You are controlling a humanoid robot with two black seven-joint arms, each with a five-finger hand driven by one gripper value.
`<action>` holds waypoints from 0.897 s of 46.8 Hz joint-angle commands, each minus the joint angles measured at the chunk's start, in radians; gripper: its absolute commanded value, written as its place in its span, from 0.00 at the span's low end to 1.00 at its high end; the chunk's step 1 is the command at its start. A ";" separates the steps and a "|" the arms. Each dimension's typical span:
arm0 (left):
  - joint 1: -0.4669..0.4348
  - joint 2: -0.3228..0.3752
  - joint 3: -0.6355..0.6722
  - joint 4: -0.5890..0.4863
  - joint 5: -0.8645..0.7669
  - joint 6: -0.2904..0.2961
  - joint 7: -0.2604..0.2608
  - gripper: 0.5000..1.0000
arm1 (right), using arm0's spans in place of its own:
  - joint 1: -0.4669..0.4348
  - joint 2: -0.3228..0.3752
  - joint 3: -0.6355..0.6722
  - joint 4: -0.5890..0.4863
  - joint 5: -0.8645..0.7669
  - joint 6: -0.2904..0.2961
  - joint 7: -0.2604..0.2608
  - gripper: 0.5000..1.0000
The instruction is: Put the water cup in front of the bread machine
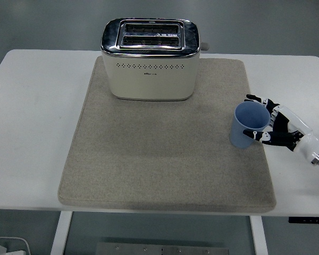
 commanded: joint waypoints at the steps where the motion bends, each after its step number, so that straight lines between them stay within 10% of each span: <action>1: 0.000 0.000 0.000 0.000 0.000 0.000 0.000 0.99 | -0.001 0.000 0.000 0.000 0.000 0.000 0.000 0.85; 42: 0.000 0.000 0.000 0.000 0.000 0.000 0.000 1.00 | 0.015 0.046 -0.022 -0.020 0.004 -0.012 -0.029 0.85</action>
